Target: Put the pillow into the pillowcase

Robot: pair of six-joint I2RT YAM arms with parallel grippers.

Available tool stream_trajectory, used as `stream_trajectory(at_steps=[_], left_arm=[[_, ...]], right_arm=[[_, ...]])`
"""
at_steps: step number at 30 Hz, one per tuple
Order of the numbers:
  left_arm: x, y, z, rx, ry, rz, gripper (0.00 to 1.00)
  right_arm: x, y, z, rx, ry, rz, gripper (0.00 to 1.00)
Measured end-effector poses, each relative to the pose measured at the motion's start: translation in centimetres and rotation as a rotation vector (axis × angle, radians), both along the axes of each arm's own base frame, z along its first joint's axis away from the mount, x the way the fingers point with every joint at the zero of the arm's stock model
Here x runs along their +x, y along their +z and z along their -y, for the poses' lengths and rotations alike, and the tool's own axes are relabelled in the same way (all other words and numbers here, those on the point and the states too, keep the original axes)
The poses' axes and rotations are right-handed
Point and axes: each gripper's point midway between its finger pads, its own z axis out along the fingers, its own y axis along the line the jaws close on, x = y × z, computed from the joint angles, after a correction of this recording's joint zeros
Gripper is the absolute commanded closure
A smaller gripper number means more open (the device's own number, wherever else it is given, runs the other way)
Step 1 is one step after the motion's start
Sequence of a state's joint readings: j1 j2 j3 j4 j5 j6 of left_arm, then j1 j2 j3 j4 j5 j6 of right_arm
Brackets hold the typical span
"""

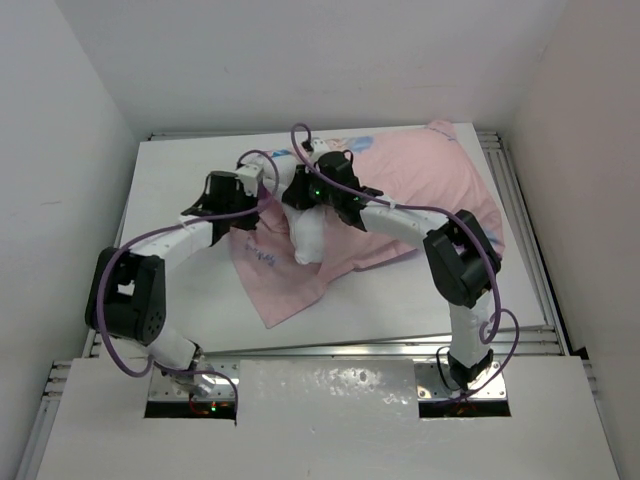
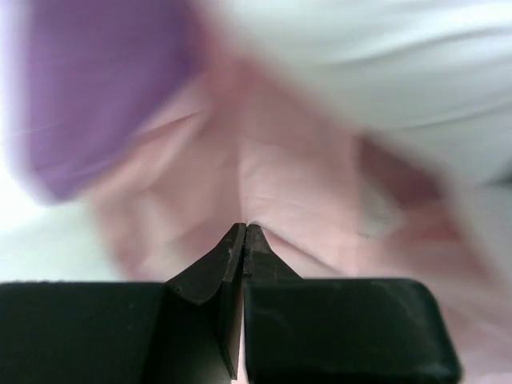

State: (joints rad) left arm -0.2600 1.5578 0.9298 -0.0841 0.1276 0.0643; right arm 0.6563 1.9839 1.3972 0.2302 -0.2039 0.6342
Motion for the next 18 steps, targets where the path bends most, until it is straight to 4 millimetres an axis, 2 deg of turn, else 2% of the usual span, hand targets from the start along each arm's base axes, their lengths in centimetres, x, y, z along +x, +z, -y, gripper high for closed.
stream_trajectory(at_steps=[2,4,11,13,14,15,16,18], left_arm=[[-0.1,0.0,-2.1,0.018,0.016,-0.014,1.00],[-0.7,0.3,-3.0,0.017,0.007,-0.027,1.00],[-2.9,3.3,-0.4,-0.067,-0.164,-0.018,1.00],[-3.4,3.7,0.0,-0.090,-0.188,-0.025,1.00],[-3.6,3.9,0.1,-0.101,-0.197,-0.034,1.00],[-3.8,4.0,0.1,-0.109,-0.205,-0.041,1.00],[-3.8,4.2,0.1,-0.114,-0.210,-0.046,1.00],[-4.0,4.5,0.0,-0.120,-0.219,-0.053,1.00]], right_arm=[[-0.1,-0.1,0.0,-0.007,0.008,-0.001,1.00],[-0.2,-0.3,0.1,-0.015,0.010,-0.001,1.00],[-0.9,-1.9,0.3,-0.120,0.031,-0.018,0.99],[-0.8,-2.3,0.0,-0.180,0.042,-0.006,0.85],[-0.9,-2.6,0.0,-0.208,0.050,0.000,0.72],[-1.1,-2.9,-0.1,-0.227,0.060,0.004,0.53],[-1.5,-3.1,-0.2,-0.241,0.077,0.003,0.48],[-2.2,-2.6,-1.0,-0.239,0.136,0.020,0.43]])
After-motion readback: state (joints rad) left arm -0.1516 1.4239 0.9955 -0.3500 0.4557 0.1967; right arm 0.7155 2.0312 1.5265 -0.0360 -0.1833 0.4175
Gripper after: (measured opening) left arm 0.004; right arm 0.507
